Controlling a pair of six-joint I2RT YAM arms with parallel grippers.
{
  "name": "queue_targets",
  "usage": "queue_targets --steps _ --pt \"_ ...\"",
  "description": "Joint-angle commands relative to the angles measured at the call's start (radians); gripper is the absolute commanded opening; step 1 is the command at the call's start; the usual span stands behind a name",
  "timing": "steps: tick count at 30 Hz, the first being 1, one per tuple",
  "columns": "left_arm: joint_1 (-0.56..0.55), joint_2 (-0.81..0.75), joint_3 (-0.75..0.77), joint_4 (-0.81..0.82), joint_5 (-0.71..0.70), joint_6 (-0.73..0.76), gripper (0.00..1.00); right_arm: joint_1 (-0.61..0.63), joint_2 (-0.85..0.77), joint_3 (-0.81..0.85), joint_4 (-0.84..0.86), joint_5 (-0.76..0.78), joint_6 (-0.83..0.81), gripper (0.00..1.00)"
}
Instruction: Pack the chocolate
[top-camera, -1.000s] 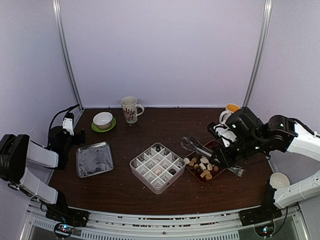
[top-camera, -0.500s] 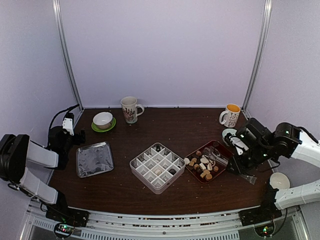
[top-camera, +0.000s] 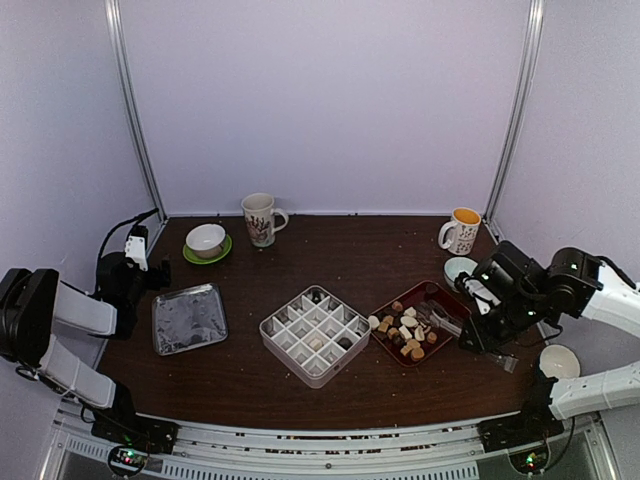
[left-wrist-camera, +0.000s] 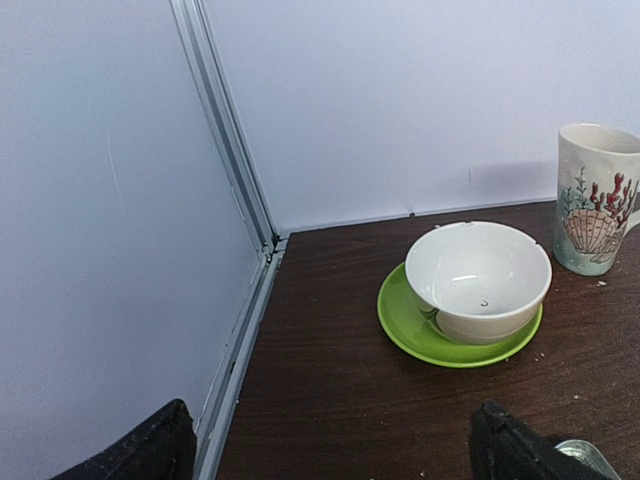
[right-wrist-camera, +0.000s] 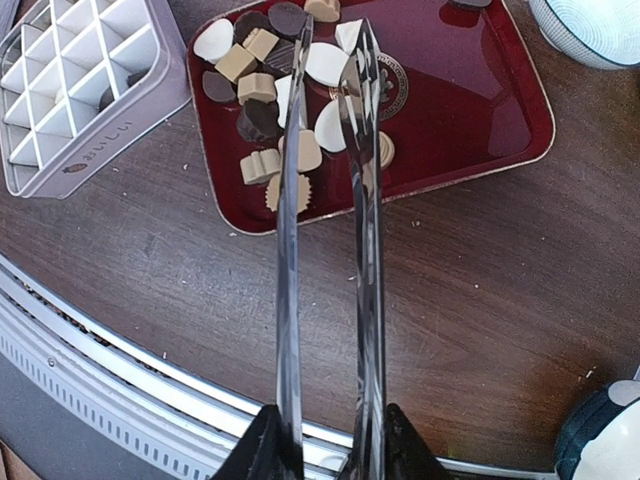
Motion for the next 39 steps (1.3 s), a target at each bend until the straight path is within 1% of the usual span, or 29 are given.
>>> queue_targets --steps 1,9,17,23,27,33,39 --pt "0.009 0.006 -0.001 0.058 0.000 -0.004 0.98 -0.011 0.020 -0.014 -0.016 0.017 0.000 0.32" --pt "0.008 0.006 -0.001 0.058 0.000 -0.003 0.98 -0.014 0.056 -0.017 -0.030 0.015 0.003 0.33" --pt "0.008 0.005 -0.001 0.058 0.000 -0.004 0.98 -0.014 0.039 -0.014 -0.056 -0.014 0.013 0.36" --pt "0.009 0.006 -0.001 0.058 0.000 -0.003 0.98 -0.013 0.043 -0.005 -0.021 -0.056 0.006 0.36" --pt "0.009 0.006 -0.001 0.058 0.000 -0.003 0.98 -0.014 0.078 -0.002 0.014 -0.087 -0.006 0.37" --pt "0.008 0.006 -0.001 0.058 0.000 -0.004 0.98 -0.020 0.122 -0.004 0.028 -0.062 -0.005 0.37" --pt "0.009 0.006 -0.001 0.058 0.000 -0.003 0.98 -0.052 0.119 -0.018 0.044 -0.036 -0.005 0.38"
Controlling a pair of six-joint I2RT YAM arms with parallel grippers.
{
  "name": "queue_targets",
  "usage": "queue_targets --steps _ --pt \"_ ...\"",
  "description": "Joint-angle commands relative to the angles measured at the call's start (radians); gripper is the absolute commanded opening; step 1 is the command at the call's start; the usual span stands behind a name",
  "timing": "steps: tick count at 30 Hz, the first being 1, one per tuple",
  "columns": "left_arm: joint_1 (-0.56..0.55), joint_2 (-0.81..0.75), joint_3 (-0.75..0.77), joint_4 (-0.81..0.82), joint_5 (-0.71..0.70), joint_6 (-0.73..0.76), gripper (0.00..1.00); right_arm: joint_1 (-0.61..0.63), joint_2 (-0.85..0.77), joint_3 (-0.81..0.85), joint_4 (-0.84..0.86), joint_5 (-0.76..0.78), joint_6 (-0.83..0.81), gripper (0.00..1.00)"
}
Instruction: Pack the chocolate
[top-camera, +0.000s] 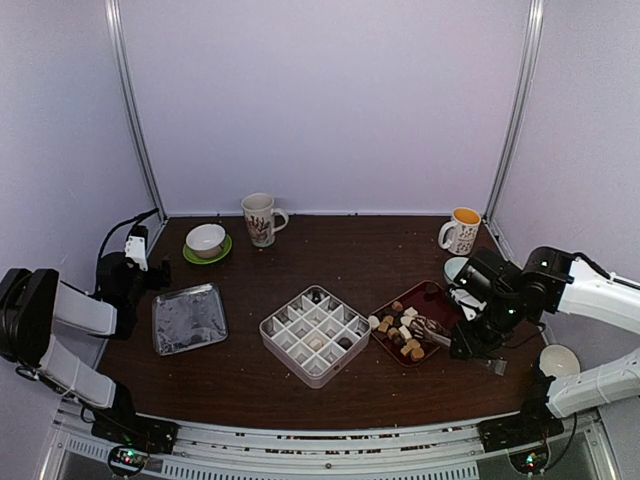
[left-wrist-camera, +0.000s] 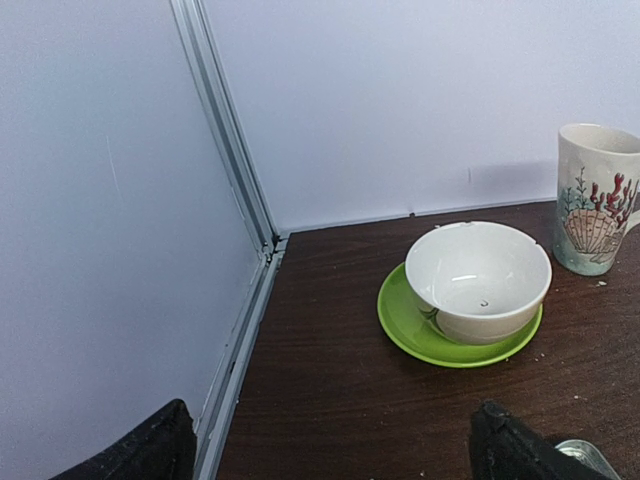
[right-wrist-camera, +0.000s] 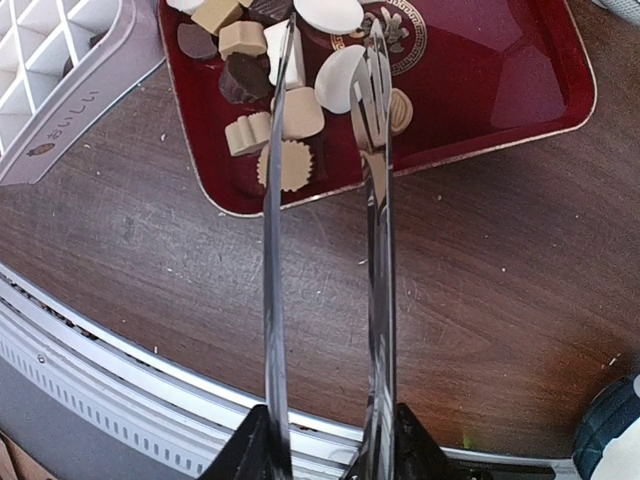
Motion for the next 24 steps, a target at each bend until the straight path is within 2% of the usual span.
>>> queue_targets --steps 1,19,24 --pt "0.008 0.006 -0.001 0.057 0.000 -0.003 0.98 -0.032 -0.012 -0.006 0.029 0.033 -0.006 0.38" --pt "0.008 0.006 -0.001 0.057 0.000 -0.003 0.98 -0.073 0.029 -0.094 0.111 -0.024 -0.019 0.38" --pt "0.008 0.006 -0.001 0.058 0.000 -0.003 0.98 -0.080 0.027 -0.092 0.119 -0.043 -0.029 0.29"
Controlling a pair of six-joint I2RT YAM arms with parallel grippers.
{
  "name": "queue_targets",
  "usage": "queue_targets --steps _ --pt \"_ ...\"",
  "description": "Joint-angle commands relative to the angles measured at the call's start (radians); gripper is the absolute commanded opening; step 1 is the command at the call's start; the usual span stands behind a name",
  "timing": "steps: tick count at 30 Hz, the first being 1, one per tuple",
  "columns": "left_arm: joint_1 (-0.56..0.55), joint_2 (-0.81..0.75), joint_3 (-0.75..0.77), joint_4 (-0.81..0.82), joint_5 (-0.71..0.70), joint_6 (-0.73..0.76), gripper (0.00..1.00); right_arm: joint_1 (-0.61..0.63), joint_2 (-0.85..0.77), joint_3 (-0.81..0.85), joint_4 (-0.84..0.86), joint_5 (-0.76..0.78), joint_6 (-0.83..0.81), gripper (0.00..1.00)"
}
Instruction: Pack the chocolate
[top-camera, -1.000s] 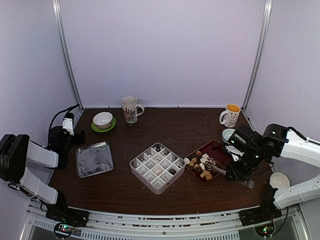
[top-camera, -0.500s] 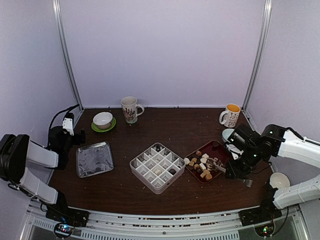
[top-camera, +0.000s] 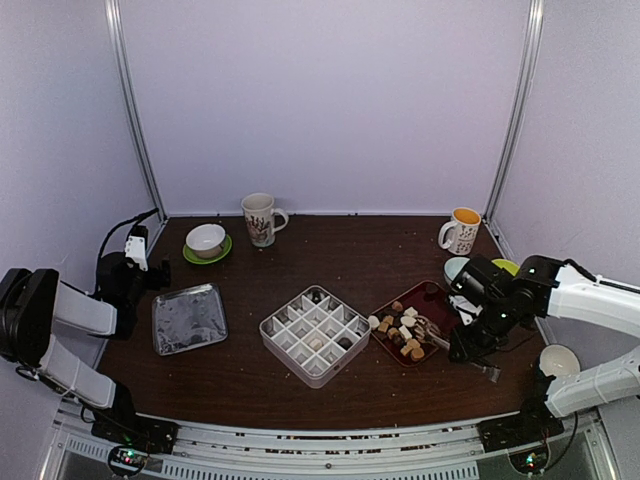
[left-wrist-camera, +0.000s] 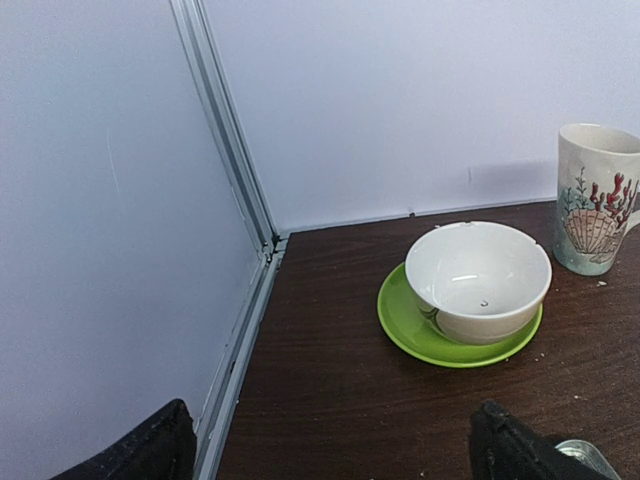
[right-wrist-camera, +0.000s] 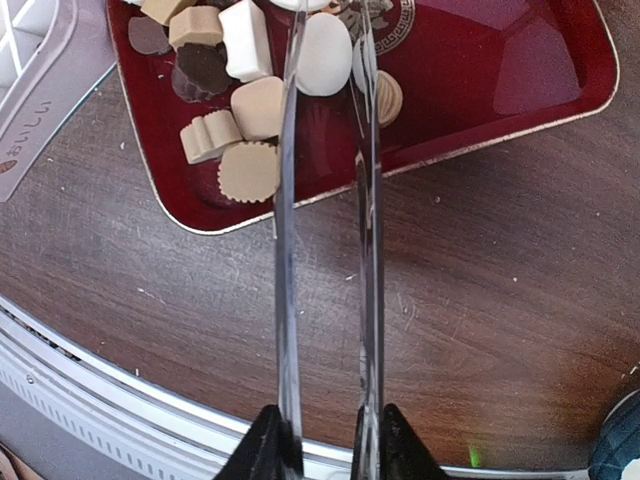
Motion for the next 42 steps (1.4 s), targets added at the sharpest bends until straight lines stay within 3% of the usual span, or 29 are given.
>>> queue_targets --steps 1,17,31,42 --pt "0.007 0.006 -0.001 0.058 0.000 -0.004 0.98 -0.012 -0.009 0.002 0.024 -0.010 -0.014 0.27" --pt "0.007 0.006 -0.001 0.058 0.000 -0.003 0.98 -0.021 -0.113 0.124 -0.028 -0.013 -0.059 0.19" --pt "0.009 0.006 -0.001 0.058 -0.001 -0.003 0.98 0.000 -0.115 0.148 0.035 -0.236 -0.118 0.18" --pt "0.008 0.006 -0.001 0.058 0.000 -0.003 0.98 0.097 -0.053 0.183 0.125 -0.291 -0.109 0.18"
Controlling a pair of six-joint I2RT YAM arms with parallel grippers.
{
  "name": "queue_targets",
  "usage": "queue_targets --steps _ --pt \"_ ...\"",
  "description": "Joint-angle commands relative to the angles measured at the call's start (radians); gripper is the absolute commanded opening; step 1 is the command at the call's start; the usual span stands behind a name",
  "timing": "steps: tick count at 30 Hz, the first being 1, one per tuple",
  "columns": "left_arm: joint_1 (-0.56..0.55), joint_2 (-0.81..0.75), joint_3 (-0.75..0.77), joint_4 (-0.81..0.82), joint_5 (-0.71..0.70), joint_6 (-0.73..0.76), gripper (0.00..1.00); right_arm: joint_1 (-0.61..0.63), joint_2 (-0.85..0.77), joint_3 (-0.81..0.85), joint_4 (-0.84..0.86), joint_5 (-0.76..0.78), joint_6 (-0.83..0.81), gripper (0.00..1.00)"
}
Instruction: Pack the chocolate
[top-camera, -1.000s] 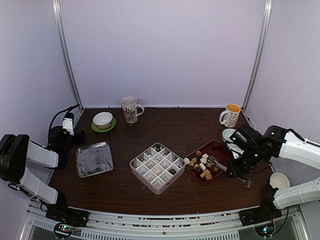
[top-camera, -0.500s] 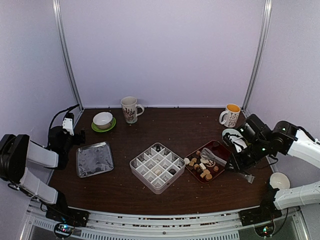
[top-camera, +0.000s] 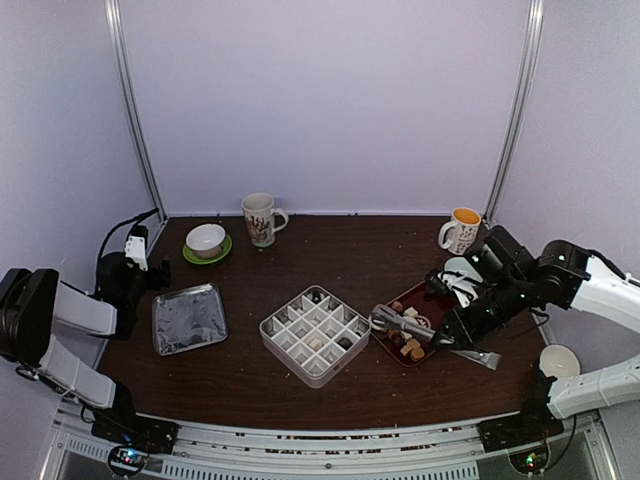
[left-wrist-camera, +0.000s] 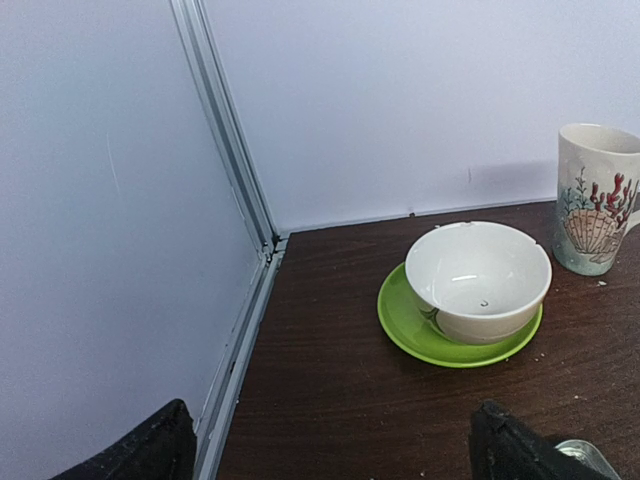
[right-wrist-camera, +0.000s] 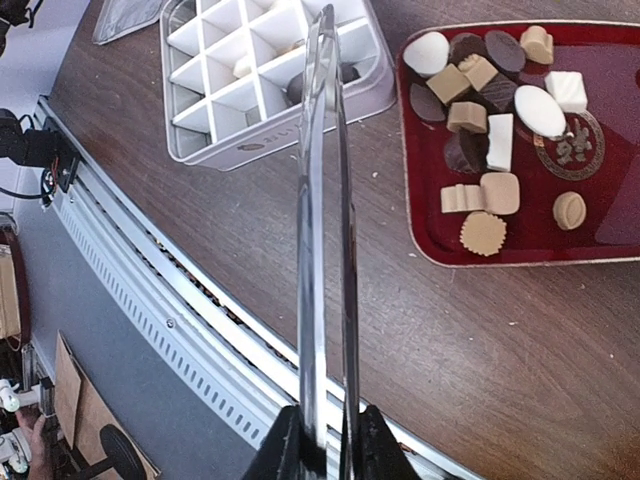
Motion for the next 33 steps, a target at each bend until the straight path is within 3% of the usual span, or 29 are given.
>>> queue_targets --steps 1,20,33 --pt "0.009 0.006 -0.001 0.057 0.000 -0.003 0.98 0.047 0.039 0.048 0.088 -0.028 -0.001 0.18" --pt "0.008 0.006 -0.001 0.058 0.000 -0.003 0.98 0.166 0.230 0.105 0.175 -0.032 -0.019 0.19" --pt "0.009 0.006 -0.001 0.058 0.000 -0.003 0.98 0.197 0.271 0.106 0.163 -0.002 -0.031 0.23"
